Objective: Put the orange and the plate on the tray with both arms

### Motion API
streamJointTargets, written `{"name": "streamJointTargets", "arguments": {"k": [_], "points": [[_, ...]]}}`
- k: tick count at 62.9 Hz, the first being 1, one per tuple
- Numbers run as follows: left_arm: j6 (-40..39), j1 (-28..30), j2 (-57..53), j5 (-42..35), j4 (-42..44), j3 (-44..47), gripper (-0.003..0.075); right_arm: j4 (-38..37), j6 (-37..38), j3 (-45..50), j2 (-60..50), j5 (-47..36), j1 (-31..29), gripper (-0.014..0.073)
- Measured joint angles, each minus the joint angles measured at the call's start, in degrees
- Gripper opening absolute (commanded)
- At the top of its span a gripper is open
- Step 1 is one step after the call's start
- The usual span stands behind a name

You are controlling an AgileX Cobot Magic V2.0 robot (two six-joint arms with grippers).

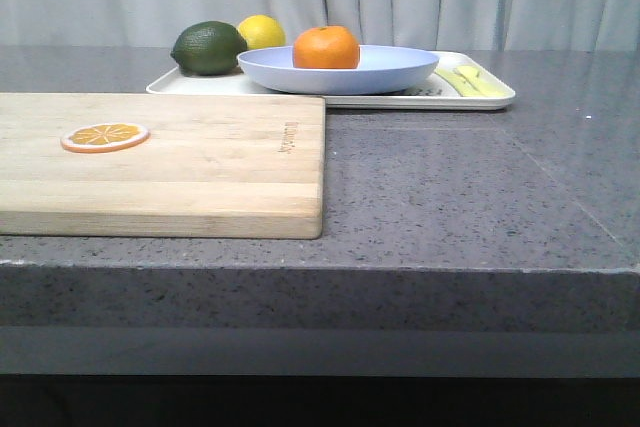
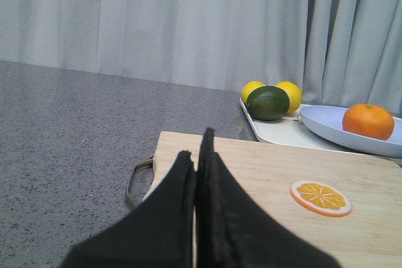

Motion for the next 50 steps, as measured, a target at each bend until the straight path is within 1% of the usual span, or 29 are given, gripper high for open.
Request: {"name": "streamJointTargets", "arguments": {"k": [12,20,27,50], "points": [[0.0,0.0,0.0,0.0,0.0,0.0,-0.002,0.99,0.0,7.3,-0.48,-8.92,0.61,-0.0067],[0.0,0.0,0.0,0.0,0.0,0.0,-0.002,1.12,0.0,8.44,-0.48,-11.85,0.77,-0.0067],[0.0,0.0,0.0,0.0,0.0,0.0,-0.002,1.12,0.0,8.44,-0.61,-13.0,0.77,-0.0067],[0.0,0.0,0.0,0.0,0.0,0.0,-0.002,1.12,0.0,8.44,-0.61,-13.18,0.77,-0.0067]]}}
